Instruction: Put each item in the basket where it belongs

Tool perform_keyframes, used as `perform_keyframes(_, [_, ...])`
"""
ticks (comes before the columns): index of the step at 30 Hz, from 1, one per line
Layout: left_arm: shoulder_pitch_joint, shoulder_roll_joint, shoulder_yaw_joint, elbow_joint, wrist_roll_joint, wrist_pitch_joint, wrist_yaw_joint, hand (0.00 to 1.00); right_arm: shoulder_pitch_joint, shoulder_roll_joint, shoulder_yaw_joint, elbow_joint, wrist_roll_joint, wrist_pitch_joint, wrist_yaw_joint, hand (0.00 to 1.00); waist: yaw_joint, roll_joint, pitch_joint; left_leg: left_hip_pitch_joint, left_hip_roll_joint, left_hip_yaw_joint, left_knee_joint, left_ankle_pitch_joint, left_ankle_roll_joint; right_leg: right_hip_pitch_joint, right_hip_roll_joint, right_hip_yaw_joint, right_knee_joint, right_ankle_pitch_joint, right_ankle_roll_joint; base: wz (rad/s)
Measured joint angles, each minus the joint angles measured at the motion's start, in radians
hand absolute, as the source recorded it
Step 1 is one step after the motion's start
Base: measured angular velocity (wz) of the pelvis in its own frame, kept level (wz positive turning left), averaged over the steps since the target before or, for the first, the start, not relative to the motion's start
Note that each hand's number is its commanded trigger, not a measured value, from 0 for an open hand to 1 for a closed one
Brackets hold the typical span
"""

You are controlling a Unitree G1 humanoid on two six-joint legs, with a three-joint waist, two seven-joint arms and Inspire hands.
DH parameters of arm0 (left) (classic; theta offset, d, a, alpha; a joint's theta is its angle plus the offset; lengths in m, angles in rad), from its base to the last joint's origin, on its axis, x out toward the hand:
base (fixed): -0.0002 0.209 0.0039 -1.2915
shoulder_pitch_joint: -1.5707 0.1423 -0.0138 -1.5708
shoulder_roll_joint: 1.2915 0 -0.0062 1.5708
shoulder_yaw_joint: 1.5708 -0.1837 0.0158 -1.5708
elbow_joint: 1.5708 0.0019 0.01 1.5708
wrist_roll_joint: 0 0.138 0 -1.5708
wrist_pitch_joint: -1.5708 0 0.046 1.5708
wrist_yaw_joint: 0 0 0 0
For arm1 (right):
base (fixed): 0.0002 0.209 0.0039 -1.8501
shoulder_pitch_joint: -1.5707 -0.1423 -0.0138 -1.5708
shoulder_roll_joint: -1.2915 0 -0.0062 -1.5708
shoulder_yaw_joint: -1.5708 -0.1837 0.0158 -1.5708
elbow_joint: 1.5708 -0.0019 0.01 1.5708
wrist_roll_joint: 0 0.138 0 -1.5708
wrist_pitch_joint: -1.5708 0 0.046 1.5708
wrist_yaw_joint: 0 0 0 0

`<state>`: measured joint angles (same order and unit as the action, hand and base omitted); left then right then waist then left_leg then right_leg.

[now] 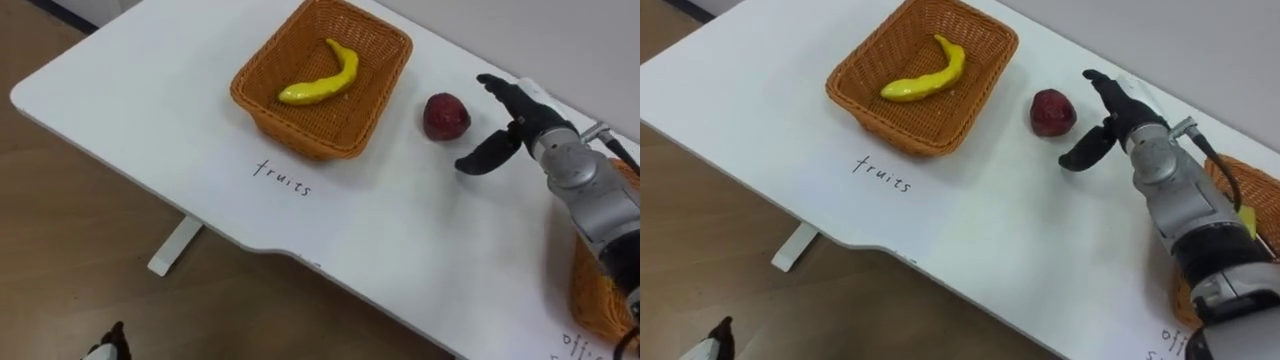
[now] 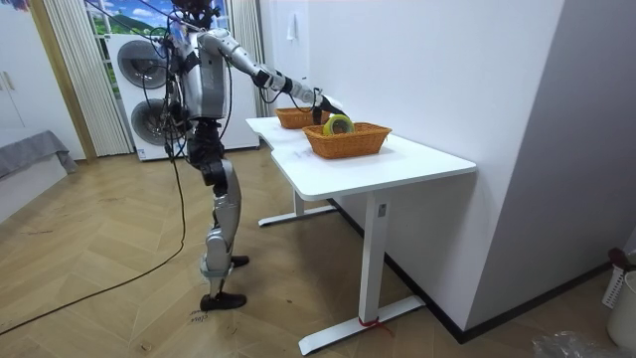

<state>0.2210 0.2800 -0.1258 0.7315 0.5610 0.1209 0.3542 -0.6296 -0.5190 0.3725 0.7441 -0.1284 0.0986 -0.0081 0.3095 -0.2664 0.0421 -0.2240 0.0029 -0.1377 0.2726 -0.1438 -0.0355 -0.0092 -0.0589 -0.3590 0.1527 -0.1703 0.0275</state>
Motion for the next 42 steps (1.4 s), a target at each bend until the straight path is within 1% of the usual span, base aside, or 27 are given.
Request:
perform_keyframes(3, [-0.002,0.0,0.001,0.004,0.0,-0.006,0.008,0.0,-0.001,0.001,0.0,0.005,0.0,-0.003,-0.014,0.0,0.0,-0.001,0.0005,0.0,-0.001,0.0,-0.004,0.0,0.001,-0.002,-0.002,0.001,0.0,0.0,0.0,0.0])
perform_keyframes(6, [-0.011,0.0,0.0,0.023,0.0,-0.014,0.007,0.0,-0.035,0.001,0.016,0.025,0.0,-0.007,-0.016,0.0,-0.003,-0.001,0.0098,-0.003,0.001,0.006,-0.006,0.0,0.001,-0.008,-0.002,0.002,0.0,0.0,0.0,-0.05])
perform_keyframes(7, [-0.016,0.0,0.0,0.028,0.0,-0.016,0.007,0.0,-0.052,0.0,0.031,0.039,-0.006,-0.009,-0.022,0.0,-0.004,-0.003,0.0107,-0.008,0.001,0.006,-0.006,0.0,0.001,-0.012,-0.002,0.002,-0.001,0.0,0.0,0.0])
perform_keyframes(12, [-0.035,0.002,0.0,0.041,0.0,-0.021,0.007,0.0,-0.085,0.001,0.077,0.043,-0.036,-0.018,-0.025,0.0,0.0,-0.005,0.0108,-0.017,0.0,0.005,-0.007,0.0,0.001,-0.021,-0.001,-0.001,-0.001,0.0,0.0,0.01])
perform_keyframes(19, [-0.036,0.003,0.0,0.044,0.0,-0.023,0.007,0.0,-0.097,0.002,0.079,0.043,-0.04,-0.023,-0.027,0.0,0.002,-0.011,0.0104,-0.038,-0.001,-0.001,-0.002,0.001,0.001,-0.037,-0.001,-0.003,0.0,0.0,0.0,0.02])
perform_keyframes(26, [-0.038,0.004,0.002,0.045,0.0,-0.038,0.007,0.0,-0.097,0.016,0.081,0.041,-0.039,-0.024,-0.033,0.0,0.007,-0.011,0.0102,-0.046,0.0,0.0,0.001,0.001,0.001,-0.044,-0.001,-0.001,0.0,0.0,0.0,0.0])
perform_keyframes(34, [-0.04,0.004,0.002,0.045,0.0,-0.039,0.007,0.0,-0.097,0.017,0.081,0.041,-0.039,-0.028,-0.033,0.0,0.026,-0.011,0.0103,-0.048,0.0,-0.002,0.002,0.001,0.001,-0.044,-0.001,-0.003,0.0,0.0,0.0,0.0])
perform_keyframes(36, [-0.044,0.004,0.002,0.049,0.0,-0.039,0.006,0.0,-0.097,0.017,0.081,0.041,-0.039,-0.036,-0.033,0.0,0.027,-0.011,0.0104,-0.049,-0.001,-0.003,0.002,0.001,0.001,-0.045,0.0,-0.003,0.0,0.0,0.0,0.0])
perform_keyframes(42, [-0.069,0.004,0.0,0.077,0.0,-0.039,0.003,0.0,-0.097,0.017,0.091,0.042,-0.039,-0.036,-0.033,0.0,0.027,-0.01,0.0108,-0.049,-0.001,-0.003,0.003,0.001,0.0,-0.045,0.0,-0.003,0.0,0.0,0.0,0.0])
